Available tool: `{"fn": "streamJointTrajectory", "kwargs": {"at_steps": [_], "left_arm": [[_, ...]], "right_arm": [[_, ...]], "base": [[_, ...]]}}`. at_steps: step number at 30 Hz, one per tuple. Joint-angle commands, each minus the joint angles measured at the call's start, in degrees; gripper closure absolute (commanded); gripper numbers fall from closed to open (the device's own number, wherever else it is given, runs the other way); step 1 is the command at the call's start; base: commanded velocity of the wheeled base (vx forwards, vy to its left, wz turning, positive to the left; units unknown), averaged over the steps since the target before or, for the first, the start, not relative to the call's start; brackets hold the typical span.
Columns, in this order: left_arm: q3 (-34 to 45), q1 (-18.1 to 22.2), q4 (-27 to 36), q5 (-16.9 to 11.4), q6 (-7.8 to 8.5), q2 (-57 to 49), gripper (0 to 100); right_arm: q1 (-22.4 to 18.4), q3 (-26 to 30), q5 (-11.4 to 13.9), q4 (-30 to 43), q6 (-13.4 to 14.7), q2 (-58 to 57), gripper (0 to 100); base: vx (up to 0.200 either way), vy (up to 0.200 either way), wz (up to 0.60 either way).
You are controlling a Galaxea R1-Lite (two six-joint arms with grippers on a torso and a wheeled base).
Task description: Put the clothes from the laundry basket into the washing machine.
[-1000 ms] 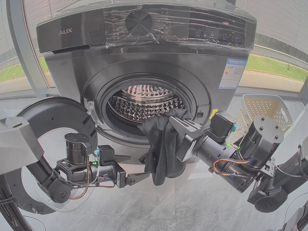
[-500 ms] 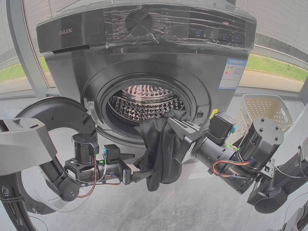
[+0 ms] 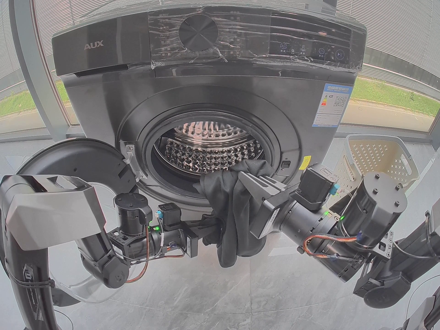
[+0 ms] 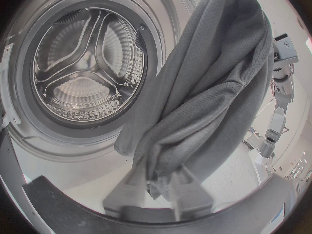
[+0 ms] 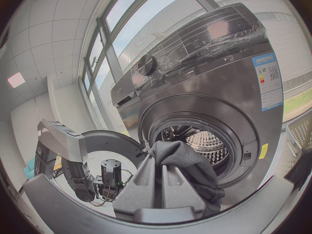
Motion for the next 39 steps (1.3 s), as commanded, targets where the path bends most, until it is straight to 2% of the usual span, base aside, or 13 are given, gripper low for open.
{"fn": "streamJointTrajectory", "kwargs": {"at_steps": [1,6,8,9,12,14,16,17,18,20,22,39], "left_arm": [[-0.66,-0.64,-1.38,0.01,-0.19,1.24,100],[1.89,-0.56,-5.86,0.01,-0.10,-0.34,100],[1.89,-0.56,-5.86,0.01,-0.10,-0.34,100],[8.39,0.06,-10.96,0.01,0.25,-4.74,100],[13.84,1.03,-10.70,-0.25,0.16,-10.80,100],[17.18,2.70,-10.78,-0.69,0.95,-14.05,100],[19.64,3.84,-10.78,-1.04,0.42,-17.22,100],[19.73,3.93,-10.78,-1.13,0.42,-17.66,100],[19.47,4.45,-10.70,-2.54,-0.10,-19.41,100],[19.29,5.33,-10.78,-3.24,0.69,-20.56,100],[18.41,5.42,-10.70,-3.50,-0.19,-22.14,100],[14.46,5.42,-10.78,-2.54,-0.45,-23.19,100]], "right_arm": [[-0.11,0.44,0.04,-0.01,-0.01,-0.13,100],[-2.04,0.88,-0.49,0.25,-0.54,0.22,100],[-2.04,0.88,-0.49,0.25,-0.54,0.22,100],[-6.09,2.28,-0.40,0.43,-0.80,0.57,100],[-8.37,3.07,-0.23,0.07,-1.15,0.66,100],[-9.42,4.57,-0.23,0.07,-1.15,0.92,100],[-10.22,6.41,-0.14,0.07,-1.15,1.01,100],[-10.30,6.68,-0.14,-0.01,-1.15,1.01,100],[-11.09,8.08,0.12,-0.01,-1.15,1.10,100],[-11.62,10.19,0.12,-0.10,-0.89,1.62,100],[-11.89,11.42,0.30,-0.10,-0.89,1.80,100],[-11.18,11.60,0.48,-0.19,-0.28,3.91,100]], "base": [[0.000,0.000,0.00],[0.000,0.000,0.00],[0.000,0.000,0.00],[0.000,0.000,0.00],[0.000,0.000,0.00],[0.000,0.000,0.00],[0.000,0.000,0.00],[0.000,0.000,0.00],[0.000,0.000,0.00],[0.000,0.000,0.00],[0.000,0.000,0.00],[0.000,0.000,0.00]]}}
